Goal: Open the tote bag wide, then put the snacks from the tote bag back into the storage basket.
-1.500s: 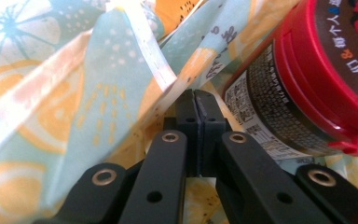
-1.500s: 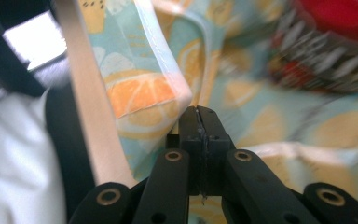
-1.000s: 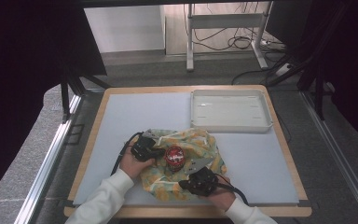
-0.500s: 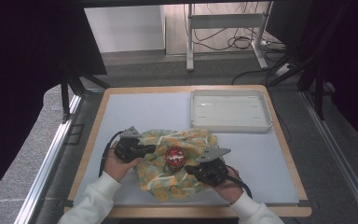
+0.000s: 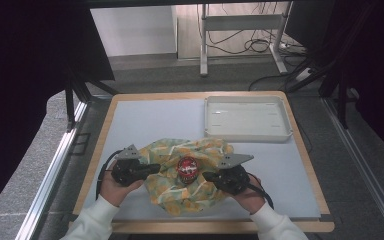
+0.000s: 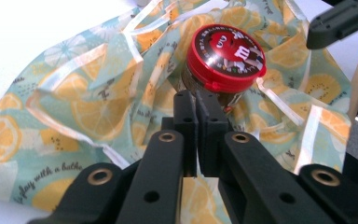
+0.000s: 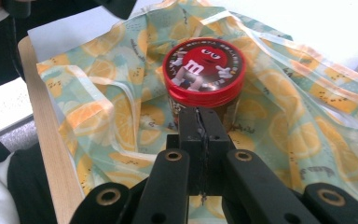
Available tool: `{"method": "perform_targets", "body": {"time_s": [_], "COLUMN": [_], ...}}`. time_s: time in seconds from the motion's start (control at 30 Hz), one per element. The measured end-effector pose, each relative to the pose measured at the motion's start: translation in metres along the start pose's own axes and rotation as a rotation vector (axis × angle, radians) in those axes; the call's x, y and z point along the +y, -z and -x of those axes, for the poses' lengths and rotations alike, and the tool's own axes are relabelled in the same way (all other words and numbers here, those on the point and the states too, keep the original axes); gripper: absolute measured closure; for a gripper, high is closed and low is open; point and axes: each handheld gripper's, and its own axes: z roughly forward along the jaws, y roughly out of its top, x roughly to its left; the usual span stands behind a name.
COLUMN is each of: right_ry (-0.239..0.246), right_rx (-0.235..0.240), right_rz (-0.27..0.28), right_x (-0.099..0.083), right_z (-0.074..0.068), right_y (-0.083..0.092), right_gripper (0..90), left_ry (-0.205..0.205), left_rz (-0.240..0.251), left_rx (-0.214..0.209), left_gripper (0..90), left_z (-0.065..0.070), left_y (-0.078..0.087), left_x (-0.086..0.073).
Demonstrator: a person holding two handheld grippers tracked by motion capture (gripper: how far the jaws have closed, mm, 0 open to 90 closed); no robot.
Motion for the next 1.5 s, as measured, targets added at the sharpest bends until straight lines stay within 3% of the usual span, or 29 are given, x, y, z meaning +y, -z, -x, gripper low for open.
{"method": "perform_targets", "body": {"time_s": [0.07, 0.1, 0.13, 0.2, 0.27, 0.37, 0.5, 0.93, 1.23, 1.5], "right_ry": [-0.007, -0.010, -0.010, -0.013, -0.015, 0.008, 0.011, -0.008, 0.010, 0.011], "right_rx": [-0.002, -0.004, -0.004, -0.005, -0.006, -0.014, -0.032, -0.056, -0.045, -0.059], "right_rz": [0.003, 0.006, 0.006, 0.010, 0.018, 0.012, 0.022, 0.026, -0.023, -0.056], "right_x": [0.000, -0.001, -0.001, -0.001, -0.001, 0.002, 0.006, 0.011, 0.027, 0.034], "right_z": [0.002, 0.004, 0.004, 0.004, 0.005, 0.003, 0.001, 0.004, -0.005, -0.001], "right_y": [0.001, 0.001, 0.001, 0.002, 0.003, 0.005, 0.007, 0.006, -0.011, -0.028], "right_gripper": [87.9, 86.4, 86.4, 83.4, 76.1, 57.7, 43.4, 34.5, 31.0, 29.7], "left_ry": [0.004, 0.003, 0.001, -0.003, 0.002, 0.010, 0.019, 0.038, 0.033, 0.047], "left_rz": [0.008, 0.015, 0.020, 0.030, 0.027, 0.029, 0.038, 0.044, 0.032, 0.046], "left_rx": [0.002, 0.007, 0.010, 0.018, 0.022, 0.030, 0.041, 0.058, 0.068, 0.080], "left_gripper": [83.2, 75.8, 75.8, 66.3, 54.2, 42.4, 32.0, 27.9, 27.6, 27.6], "left_z": [0.000, 0.000, 0.001, 0.002, 0.002, 0.002, 0.001, 0.000, -0.002, -0.007], "left_y": [0.001, 0.002, 0.003, 0.005, 0.006, 0.007, 0.009, 0.013, 0.008, 0.011], "left_x": [-0.002, -0.003, -0.005, -0.008, -0.009, -0.010, -0.010, -0.013, -0.013, -0.014]}}
